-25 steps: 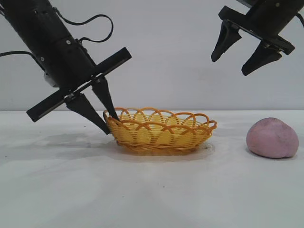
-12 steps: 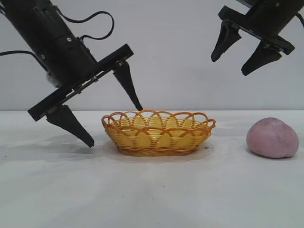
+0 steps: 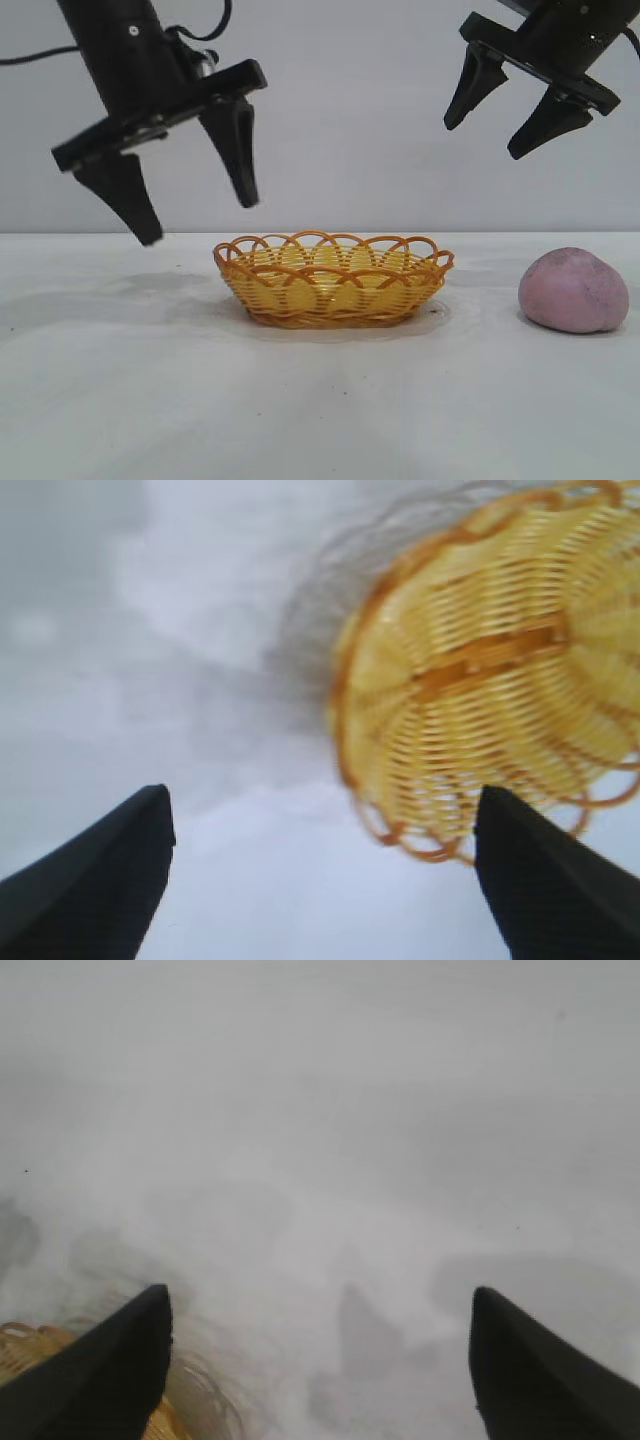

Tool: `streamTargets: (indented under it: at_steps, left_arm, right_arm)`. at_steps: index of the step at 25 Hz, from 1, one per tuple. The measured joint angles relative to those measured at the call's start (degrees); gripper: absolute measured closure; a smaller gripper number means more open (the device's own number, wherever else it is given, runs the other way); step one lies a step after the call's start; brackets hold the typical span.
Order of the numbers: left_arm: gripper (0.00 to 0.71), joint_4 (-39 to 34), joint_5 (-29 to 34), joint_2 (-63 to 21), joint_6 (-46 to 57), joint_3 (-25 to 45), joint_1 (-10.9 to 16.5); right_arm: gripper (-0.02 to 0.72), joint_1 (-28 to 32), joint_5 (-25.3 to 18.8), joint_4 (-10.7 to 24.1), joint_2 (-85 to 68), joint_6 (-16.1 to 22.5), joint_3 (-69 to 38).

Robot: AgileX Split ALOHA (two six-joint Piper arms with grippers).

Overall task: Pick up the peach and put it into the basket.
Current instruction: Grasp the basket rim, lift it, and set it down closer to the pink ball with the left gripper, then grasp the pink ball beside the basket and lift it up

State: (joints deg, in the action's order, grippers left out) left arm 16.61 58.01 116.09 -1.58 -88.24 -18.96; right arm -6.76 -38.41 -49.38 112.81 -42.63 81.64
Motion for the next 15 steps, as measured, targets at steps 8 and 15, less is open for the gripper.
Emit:
streamTargets:
  at_steps: [8,15]
  left_arm:
    - [0.184,-18.47,7.09,0.0,-0.28,-8.23,0.0]
    - [0.184,-20.56,7.56,0.0,-1.19,-8.48,5.06]
  right_arm:
    - [0.183,0.0,0.1,0.0,0.0,0.0,0.0]
    - [0.183,0.0,0.1,0.0,0.0,0.0,0.0]
